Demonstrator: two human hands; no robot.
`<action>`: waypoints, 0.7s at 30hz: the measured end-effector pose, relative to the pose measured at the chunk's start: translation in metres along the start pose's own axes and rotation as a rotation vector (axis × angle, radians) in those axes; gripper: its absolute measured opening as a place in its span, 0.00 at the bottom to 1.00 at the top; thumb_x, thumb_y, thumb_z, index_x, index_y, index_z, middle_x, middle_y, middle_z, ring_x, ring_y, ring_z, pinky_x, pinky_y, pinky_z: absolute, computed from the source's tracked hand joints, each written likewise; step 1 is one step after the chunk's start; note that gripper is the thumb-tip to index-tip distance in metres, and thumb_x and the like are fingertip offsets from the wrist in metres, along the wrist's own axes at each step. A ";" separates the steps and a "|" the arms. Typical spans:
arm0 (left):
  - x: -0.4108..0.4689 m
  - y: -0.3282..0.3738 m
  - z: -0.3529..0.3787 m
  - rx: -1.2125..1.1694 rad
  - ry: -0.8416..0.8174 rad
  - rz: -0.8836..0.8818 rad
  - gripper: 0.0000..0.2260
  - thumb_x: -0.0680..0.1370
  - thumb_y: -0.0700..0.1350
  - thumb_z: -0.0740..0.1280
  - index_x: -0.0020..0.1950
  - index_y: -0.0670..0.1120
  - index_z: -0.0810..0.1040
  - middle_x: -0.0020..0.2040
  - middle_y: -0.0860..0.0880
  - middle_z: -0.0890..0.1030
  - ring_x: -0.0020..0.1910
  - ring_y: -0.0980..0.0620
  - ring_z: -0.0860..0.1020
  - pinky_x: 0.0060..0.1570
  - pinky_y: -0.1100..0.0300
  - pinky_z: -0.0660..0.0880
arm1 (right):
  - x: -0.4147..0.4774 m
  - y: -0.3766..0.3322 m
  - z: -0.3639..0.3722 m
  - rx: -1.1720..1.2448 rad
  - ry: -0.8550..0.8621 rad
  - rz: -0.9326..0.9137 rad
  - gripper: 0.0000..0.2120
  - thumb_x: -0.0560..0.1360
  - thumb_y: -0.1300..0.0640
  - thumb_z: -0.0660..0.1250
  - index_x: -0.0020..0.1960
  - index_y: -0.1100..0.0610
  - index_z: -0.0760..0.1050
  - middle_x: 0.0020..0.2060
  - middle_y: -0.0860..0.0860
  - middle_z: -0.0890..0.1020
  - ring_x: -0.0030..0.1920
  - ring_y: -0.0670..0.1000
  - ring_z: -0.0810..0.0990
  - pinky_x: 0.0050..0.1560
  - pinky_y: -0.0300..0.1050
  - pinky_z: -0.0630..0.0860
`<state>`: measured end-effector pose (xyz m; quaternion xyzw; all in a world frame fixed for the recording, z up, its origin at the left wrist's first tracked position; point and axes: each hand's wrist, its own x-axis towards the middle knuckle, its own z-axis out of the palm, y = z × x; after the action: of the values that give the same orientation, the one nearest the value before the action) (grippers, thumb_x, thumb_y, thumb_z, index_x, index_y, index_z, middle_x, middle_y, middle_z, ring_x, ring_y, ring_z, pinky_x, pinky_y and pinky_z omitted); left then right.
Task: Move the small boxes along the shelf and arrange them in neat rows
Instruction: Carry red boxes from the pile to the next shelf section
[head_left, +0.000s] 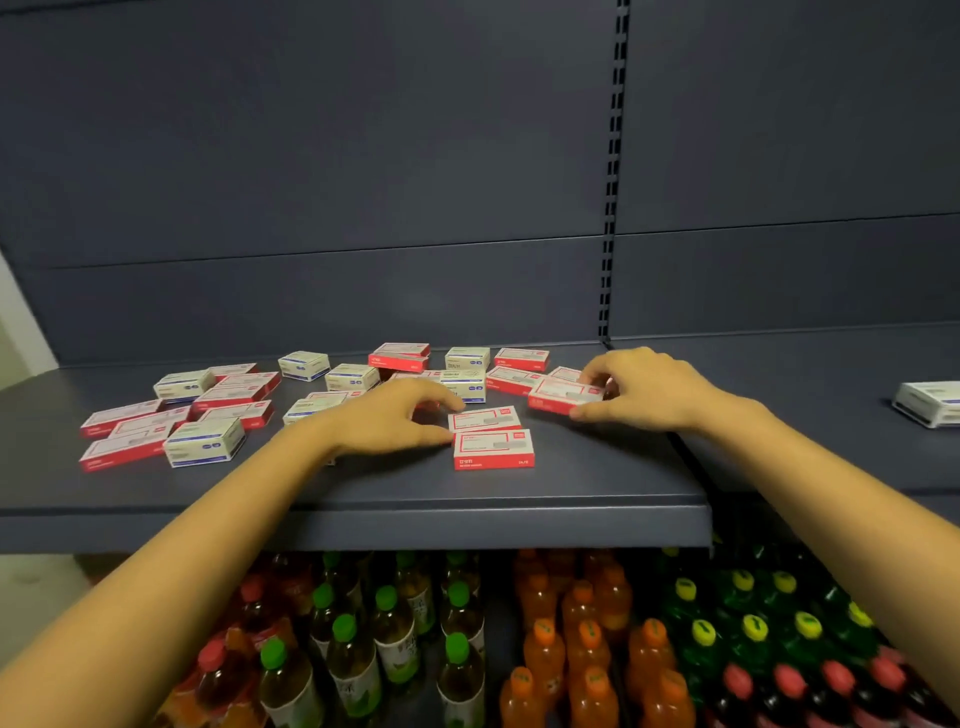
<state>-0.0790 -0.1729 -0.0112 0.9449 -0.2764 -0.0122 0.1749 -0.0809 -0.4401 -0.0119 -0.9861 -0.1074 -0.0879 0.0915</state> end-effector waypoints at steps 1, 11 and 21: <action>0.002 -0.001 -0.001 -0.021 -0.022 0.011 0.16 0.76 0.45 0.65 0.65 0.48 0.72 0.64 0.51 0.74 0.56 0.60 0.69 0.45 0.76 0.68 | -0.003 0.002 -0.005 0.028 0.019 0.011 0.22 0.69 0.38 0.66 0.58 0.49 0.74 0.54 0.48 0.79 0.49 0.50 0.76 0.44 0.44 0.69; 0.017 -0.004 0.002 -0.022 -0.050 0.060 0.16 0.75 0.46 0.68 0.62 0.47 0.74 0.61 0.50 0.77 0.57 0.53 0.75 0.60 0.58 0.73 | -0.022 0.012 -0.012 -0.014 0.042 0.033 0.22 0.70 0.38 0.66 0.59 0.48 0.73 0.56 0.47 0.79 0.47 0.48 0.73 0.43 0.43 0.68; 0.039 0.026 -0.001 -0.026 0.193 0.137 0.18 0.74 0.46 0.69 0.63 0.48 0.71 0.60 0.50 0.74 0.52 0.55 0.71 0.48 0.66 0.68 | -0.052 0.049 -0.031 0.031 0.132 0.011 0.19 0.70 0.40 0.68 0.57 0.46 0.73 0.55 0.44 0.77 0.51 0.47 0.76 0.44 0.45 0.71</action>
<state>-0.0594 -0.2132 0.0018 0.9182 -0.3222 0.0873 0.2131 -0.1243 -0.5035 0.0000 -0.9773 -0.0968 -0.1503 0.1140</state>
